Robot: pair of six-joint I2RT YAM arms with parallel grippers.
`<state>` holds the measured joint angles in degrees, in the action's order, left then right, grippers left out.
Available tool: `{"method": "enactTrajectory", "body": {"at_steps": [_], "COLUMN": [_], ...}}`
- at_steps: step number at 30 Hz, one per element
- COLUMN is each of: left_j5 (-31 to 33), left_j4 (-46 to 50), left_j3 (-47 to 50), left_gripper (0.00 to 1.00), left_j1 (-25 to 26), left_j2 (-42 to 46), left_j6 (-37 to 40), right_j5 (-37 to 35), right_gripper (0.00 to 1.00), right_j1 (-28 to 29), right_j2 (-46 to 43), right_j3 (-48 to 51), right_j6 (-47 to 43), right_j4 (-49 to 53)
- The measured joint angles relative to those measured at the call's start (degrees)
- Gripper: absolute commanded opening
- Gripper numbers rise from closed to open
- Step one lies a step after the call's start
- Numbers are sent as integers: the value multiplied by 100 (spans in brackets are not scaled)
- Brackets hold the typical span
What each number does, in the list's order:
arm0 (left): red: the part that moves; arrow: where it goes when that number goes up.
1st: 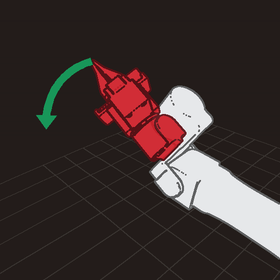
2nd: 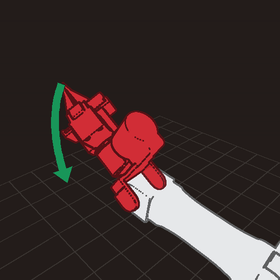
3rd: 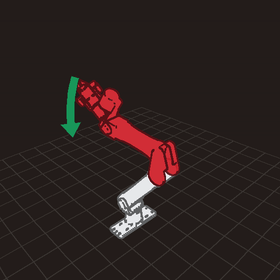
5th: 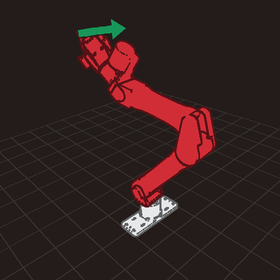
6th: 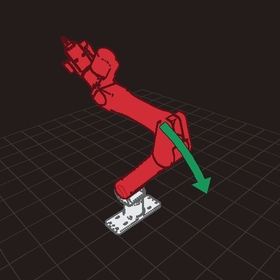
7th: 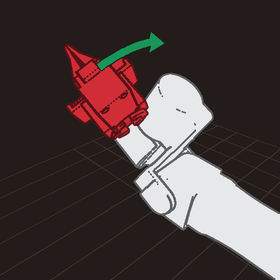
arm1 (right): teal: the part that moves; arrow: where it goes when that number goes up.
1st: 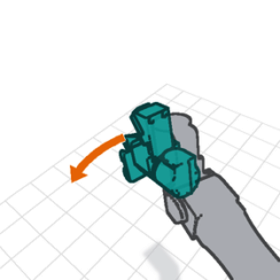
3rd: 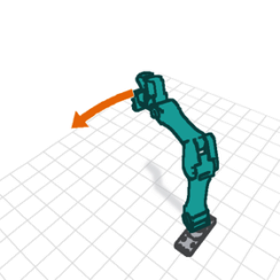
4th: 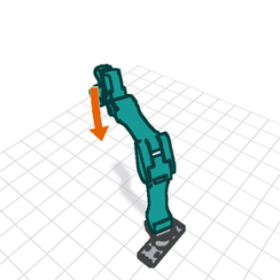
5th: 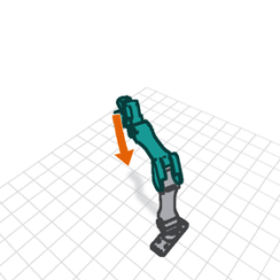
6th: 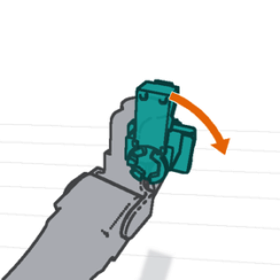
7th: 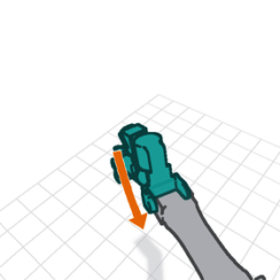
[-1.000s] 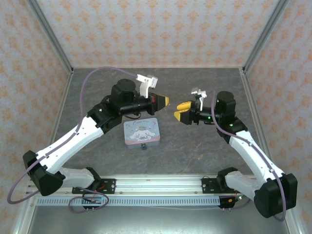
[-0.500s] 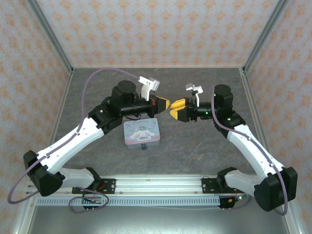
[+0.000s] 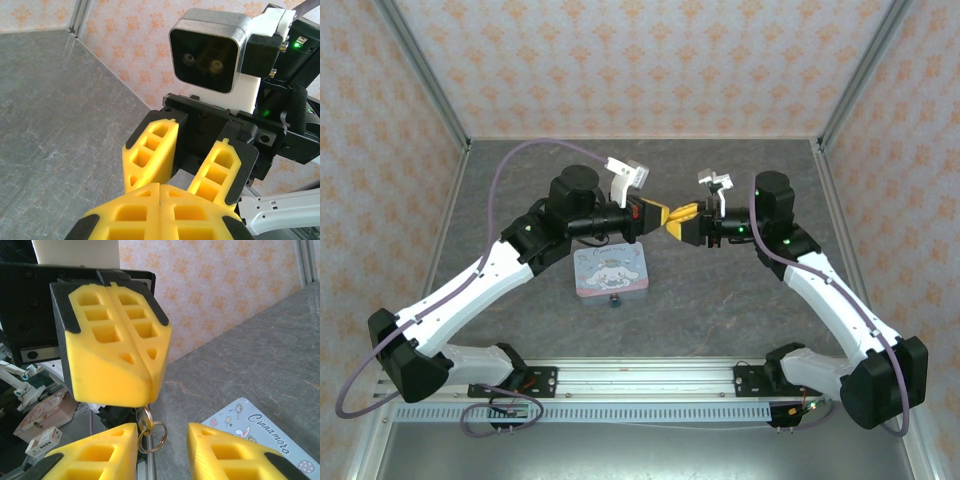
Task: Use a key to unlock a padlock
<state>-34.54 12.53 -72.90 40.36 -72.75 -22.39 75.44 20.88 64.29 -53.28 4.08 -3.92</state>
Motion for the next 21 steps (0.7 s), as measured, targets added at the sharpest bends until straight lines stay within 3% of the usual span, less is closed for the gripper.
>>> {"method": "enactTrajectory", "body": {"at_steps": [8, 16, 19, 21], "left_j5": [-2, -24, -37, -13], "left_j4": [2, 4, 11, 26], "left_j3": [0, 0, 0, 0], "left_gripper": [0, 0, 0, 8], "left_j1": [0, -22, -26, -26], "left_j2": [-37, -92, -92, -92], "left_j6": [9, 101, 118, 133], "right_j5": [-26, -59, -66, -79], "right_gripper": [21, 0, 0, 0], "right_j1": [22, 35, 35, 35], "right_j2": [0, 0, 0, 0], "right_j3": [0, 0, -4, -11], "right_j6": [39, 55, -9, -63], "right_j4": [-7, 7, 61, 120]}}
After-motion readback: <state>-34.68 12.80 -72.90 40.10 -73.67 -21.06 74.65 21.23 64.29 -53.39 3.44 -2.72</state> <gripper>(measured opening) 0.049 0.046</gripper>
